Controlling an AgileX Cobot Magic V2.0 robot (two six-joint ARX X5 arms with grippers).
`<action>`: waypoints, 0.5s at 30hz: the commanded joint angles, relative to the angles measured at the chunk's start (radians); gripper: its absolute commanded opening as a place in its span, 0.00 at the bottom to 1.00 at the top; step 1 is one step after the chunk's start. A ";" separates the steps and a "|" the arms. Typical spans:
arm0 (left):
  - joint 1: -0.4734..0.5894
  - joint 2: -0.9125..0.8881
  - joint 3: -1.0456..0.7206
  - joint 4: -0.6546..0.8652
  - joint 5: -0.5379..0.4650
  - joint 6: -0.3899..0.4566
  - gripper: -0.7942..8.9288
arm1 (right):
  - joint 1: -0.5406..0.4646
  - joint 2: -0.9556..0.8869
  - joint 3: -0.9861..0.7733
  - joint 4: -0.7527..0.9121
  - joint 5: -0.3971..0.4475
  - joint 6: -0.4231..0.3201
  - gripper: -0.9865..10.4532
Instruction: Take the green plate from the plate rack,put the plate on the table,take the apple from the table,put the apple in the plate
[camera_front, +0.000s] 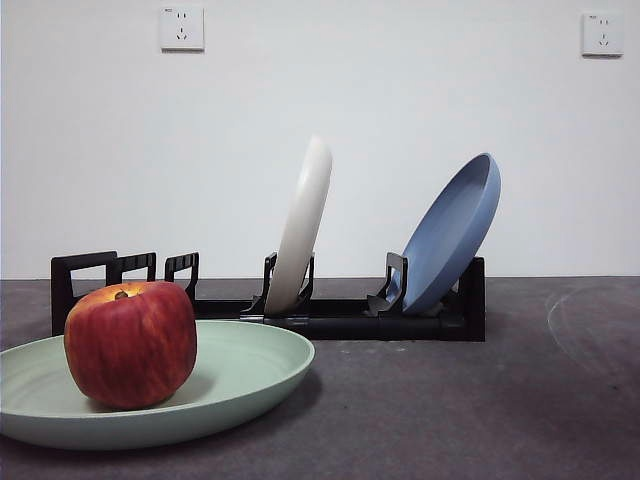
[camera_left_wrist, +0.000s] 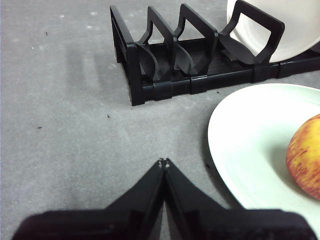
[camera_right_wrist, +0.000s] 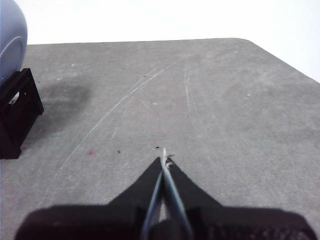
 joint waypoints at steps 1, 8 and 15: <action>0.002 0.002 -0.006 0.014 0.001 -0.003 0.08 | -0.001 -0.003 -0.010 0.004 0.005 0.008 0.09; 0.002 0.002 -0.006 0.014 0.000 -0.003 0.08 | 0.000 0.000 -0.009 0.009 0.008 0.011 0.09; 0.002 0.003 -0.005 0.014 0.001 -0.003 0.08 | 0.000 0.000 -0.009 0.008 0.008 0.011 0.09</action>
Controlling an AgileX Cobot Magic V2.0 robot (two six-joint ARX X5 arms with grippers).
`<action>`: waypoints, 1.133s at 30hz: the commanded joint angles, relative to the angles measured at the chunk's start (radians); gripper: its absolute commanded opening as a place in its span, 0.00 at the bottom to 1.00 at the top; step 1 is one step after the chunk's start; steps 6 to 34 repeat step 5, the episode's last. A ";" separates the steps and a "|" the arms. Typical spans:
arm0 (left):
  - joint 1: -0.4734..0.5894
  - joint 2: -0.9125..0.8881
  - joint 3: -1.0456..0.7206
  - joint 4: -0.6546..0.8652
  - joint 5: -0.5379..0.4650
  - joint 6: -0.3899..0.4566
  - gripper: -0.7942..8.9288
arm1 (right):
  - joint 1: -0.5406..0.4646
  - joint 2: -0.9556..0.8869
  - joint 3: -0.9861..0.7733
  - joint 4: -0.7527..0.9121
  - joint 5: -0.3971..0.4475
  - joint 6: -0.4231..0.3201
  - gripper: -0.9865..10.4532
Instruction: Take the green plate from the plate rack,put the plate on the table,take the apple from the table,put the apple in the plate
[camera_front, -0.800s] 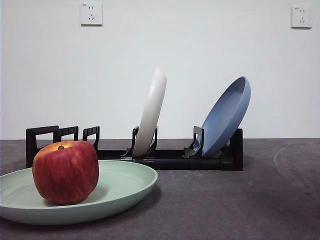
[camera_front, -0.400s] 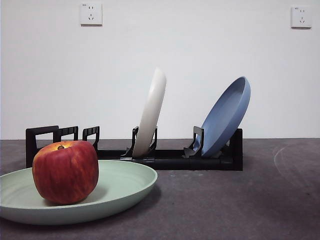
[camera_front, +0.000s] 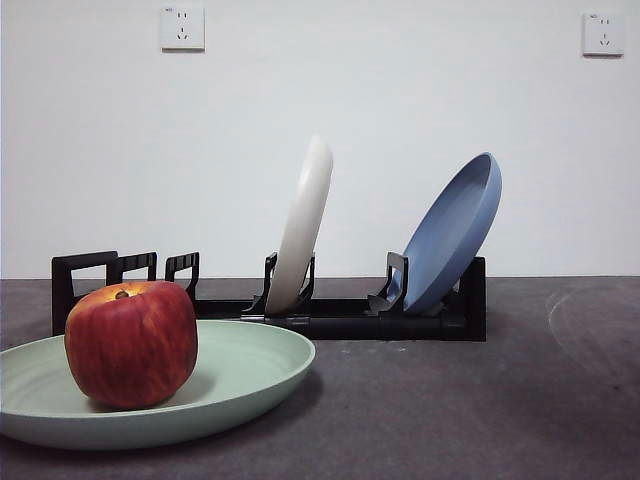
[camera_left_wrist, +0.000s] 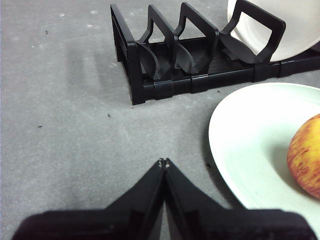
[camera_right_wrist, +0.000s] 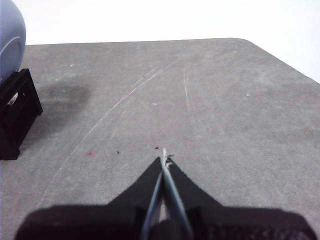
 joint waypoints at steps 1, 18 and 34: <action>0.002 0.001 -0.005 0.014 0.000 -0.003 0.08 | 0.000 -0.001 -0.009 0.007 0.002 0.010 0.09; 0.002 0.001 -0.005 0.014 0.001 -0.003 0.08 | 0.000 -0.001 -0.009 0.007 0.002 0.010 0.09; 0.002 0.001 -0.005 0.014 0.001 -0.003 0.08 | 0.000 -0.001 -0.009 0.007 0.002 0.010 0.09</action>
